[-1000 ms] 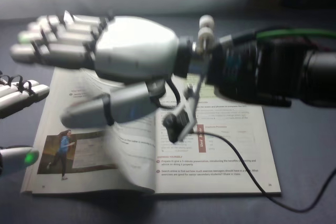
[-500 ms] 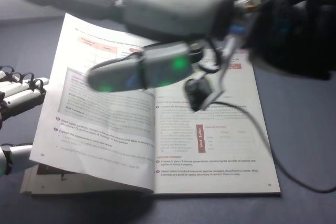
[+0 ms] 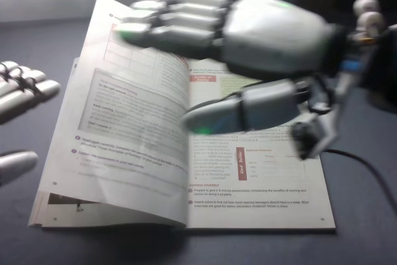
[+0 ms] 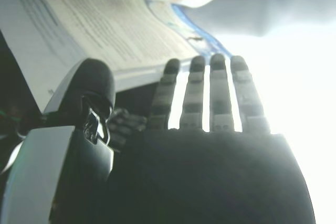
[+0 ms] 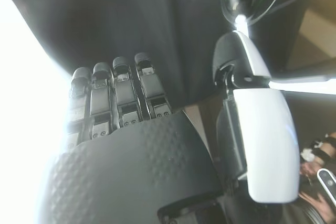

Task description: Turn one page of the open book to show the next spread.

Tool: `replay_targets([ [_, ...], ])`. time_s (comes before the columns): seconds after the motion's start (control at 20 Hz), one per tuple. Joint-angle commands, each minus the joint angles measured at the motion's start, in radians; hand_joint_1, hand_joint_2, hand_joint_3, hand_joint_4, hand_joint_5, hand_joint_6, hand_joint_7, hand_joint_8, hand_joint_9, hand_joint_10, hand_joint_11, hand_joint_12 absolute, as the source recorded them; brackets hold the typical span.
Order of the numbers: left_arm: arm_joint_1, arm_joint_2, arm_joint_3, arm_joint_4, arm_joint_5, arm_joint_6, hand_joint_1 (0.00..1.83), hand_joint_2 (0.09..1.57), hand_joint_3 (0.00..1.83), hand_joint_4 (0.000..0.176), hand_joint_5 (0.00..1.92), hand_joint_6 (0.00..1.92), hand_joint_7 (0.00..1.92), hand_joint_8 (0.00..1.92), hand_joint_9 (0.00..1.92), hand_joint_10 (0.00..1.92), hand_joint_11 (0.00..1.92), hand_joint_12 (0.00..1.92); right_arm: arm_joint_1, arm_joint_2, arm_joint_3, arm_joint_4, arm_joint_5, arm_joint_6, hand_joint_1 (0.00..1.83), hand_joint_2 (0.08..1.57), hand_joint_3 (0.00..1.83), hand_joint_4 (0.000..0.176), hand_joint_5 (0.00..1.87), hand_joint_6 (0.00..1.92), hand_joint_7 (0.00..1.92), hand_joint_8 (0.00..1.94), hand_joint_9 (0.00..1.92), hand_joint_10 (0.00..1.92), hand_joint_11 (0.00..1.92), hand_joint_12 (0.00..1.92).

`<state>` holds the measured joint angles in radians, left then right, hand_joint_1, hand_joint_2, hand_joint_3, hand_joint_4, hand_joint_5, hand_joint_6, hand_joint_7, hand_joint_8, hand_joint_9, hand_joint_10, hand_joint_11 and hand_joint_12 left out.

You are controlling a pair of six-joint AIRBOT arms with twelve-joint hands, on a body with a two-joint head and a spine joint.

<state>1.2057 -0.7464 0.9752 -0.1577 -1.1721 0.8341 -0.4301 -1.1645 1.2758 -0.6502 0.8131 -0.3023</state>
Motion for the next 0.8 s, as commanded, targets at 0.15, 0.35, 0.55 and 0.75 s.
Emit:
replay_targets([
  [0.15,0.002,0.017,-0.007,-0.011,-0.160,0.007,0.18,1.43,0.00,0.000,0.12,0.02,0.01,0.00,0.00,0.00,0.00,0.00,-0.043,0.065,-0.036,0.093,0.085,-0.016,0.00,1.28,0.03,0.000,0.00,0.00,0.00,0.00,0.00,0.00,0.00,0.00],
  [0.35,0.005,0.027,-0.012,-0.012,-0.197,0.008,0.13,1.44,0.00,0.000,0.11,0.00,0.00,0.00,0.00,0.00,0.00,0.00,-0.121,0.152,-0.086,0.158,0.078,-0.054,0.00,1.31,0.03,0.000,0.00,0.00,0.00,0.00,0.00,0.00,0.00,0.00],
  [0.55,0.004,0.021,-0.011,0.010,-0.224,0.008,0.10,1.45,0.00,0.000,0.07,0.00,0.00,0.00,0.00,0.00,0.00,0.00,-0.209,0.203,-0.117,0.216,0.073,-0.063,0.00,1.30,0.02,0.000,0.00,0.00,0.00,0.00,0.00,0.00,0.00,0.00],
  [0.75,-0.020,-0.017,0.010,0.044,-0.216,-0.008,0.12,1.44,0.00,0.008,0.08,0.01,0.00,0.00,0.00,0.00,0.00,0.00,-0.269,0.243,-0.152,0.244,0.069,-0.066,0.00,1.31,0.02,0.000,0.00,0.00,0.00,0.00,0.00,0.00,0.00,0.00],
])
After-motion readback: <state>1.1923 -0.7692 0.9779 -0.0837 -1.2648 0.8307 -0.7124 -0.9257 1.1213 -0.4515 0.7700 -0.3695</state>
